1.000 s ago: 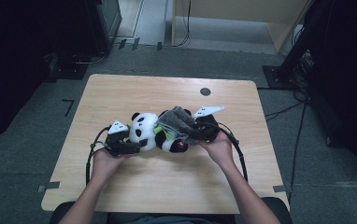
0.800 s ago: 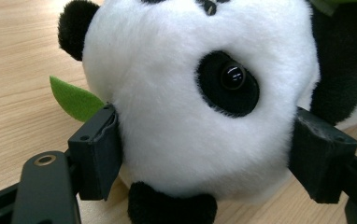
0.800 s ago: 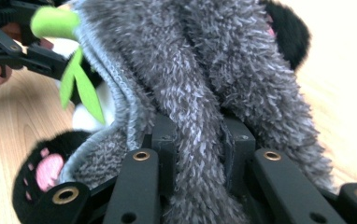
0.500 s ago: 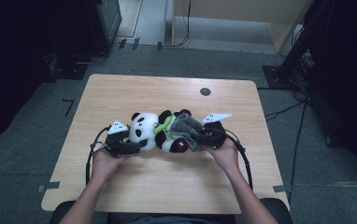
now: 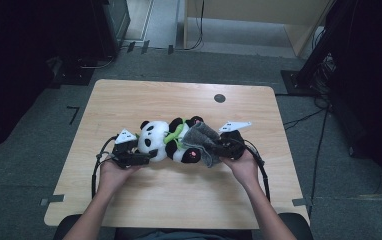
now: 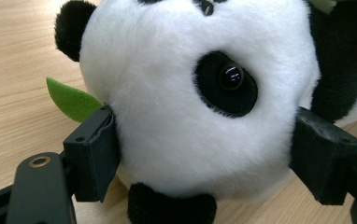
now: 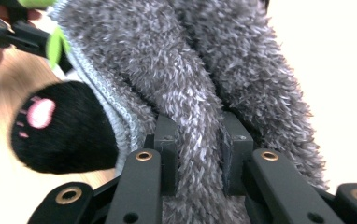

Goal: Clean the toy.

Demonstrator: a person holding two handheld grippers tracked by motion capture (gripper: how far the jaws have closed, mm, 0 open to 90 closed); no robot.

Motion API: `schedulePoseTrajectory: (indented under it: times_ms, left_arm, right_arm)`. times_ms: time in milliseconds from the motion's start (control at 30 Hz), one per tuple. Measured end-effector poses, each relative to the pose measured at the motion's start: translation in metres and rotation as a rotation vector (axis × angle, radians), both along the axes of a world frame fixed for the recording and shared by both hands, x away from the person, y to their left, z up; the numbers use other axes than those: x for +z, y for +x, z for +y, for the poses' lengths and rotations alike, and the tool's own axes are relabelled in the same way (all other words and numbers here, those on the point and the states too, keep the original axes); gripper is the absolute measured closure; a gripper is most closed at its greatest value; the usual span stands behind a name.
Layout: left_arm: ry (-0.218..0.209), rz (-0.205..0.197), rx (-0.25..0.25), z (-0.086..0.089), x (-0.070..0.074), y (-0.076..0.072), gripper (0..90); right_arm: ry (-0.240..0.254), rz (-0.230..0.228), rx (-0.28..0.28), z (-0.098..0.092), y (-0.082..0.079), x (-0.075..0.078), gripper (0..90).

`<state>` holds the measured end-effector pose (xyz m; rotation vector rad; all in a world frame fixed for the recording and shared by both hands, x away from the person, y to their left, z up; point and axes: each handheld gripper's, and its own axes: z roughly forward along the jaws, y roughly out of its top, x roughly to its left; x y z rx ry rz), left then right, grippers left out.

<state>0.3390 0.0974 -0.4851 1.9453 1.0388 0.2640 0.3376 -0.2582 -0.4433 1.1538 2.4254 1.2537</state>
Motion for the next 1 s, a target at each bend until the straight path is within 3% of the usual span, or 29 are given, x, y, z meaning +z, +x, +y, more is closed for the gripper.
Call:
schedulePoseTrajectory:
  times_ms: [200, 433, 733, 900, 1000]
  left_arm:
    - [0.006, -0.001, -0.001, -0.001, 0.0, -0.001, 18.5]
    - [0.006, 0.0, 0.003, -0.001, 0.0, -0.002, 18.3]
    - [0.005, -0.004, 0.003, -0.001, 0.0, -0.002, 18.0]
    - [0.007, -0.006, 0.001, -0.002, 0.0, -0.002, 17.9]
    - [0.003, -0.006, 0.004, -0.002, 0.0, -0.002, 18.0]
  right_arm:
    - [0.051, -0.054, 0.024, 0.005, -0.002, 0.022, 74.0]
    - [0.061, -0.111, 0.061, 0.026, 0.005, 0.046, 74.0]
    - [0.025, -0.084, 0.091, 0.055, 0.023, 0.042, 73.9]
    - [0.004, -0.055, 0.09, 0.061, 0.03, 0.031, 73.4]
    - [0.007, -0.06, 0.084, 0.061, 0.031, 0.025, 73.3]
